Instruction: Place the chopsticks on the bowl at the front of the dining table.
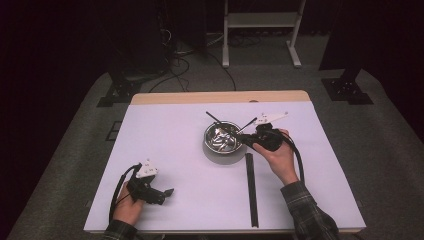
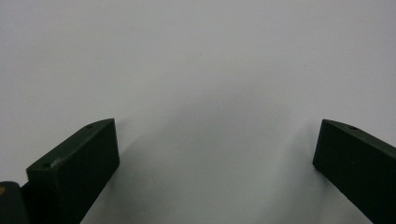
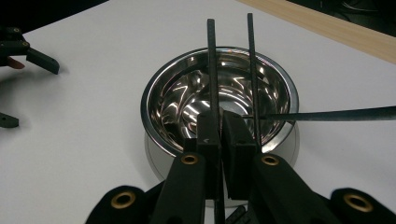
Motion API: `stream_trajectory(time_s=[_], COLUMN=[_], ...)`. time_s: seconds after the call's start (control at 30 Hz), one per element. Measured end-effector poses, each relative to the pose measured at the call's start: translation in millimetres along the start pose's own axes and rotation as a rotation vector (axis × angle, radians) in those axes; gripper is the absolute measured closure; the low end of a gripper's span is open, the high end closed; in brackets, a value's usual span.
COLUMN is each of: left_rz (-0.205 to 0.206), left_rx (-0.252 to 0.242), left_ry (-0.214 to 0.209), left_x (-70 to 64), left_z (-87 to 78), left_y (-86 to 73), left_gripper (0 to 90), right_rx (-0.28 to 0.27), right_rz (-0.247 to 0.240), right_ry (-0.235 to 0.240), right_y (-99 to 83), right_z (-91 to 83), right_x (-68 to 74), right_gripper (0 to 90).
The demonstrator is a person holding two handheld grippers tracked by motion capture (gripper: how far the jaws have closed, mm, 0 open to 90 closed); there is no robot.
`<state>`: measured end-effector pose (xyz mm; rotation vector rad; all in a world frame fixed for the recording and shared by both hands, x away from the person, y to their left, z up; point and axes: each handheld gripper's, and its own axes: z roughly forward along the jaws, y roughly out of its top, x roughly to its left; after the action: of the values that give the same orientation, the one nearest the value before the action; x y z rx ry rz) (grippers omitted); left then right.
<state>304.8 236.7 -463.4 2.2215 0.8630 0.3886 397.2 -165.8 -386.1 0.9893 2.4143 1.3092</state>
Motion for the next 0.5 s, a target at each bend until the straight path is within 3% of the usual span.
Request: stream_trajectory(time_s=[0.5], left_rz=[-0.001], left_rx=[0.0], left_ry=[0.0], left_x=[0.0], left_z=[0.0], left_y=[0.0], left_gripper=[0.0], right_rx=[0.012], right_rz=[0.017], right_ry=[-0.002], right_y=[5.7], right_z=[22.5], right_x=[-3.8], right_gripper=[85.5])
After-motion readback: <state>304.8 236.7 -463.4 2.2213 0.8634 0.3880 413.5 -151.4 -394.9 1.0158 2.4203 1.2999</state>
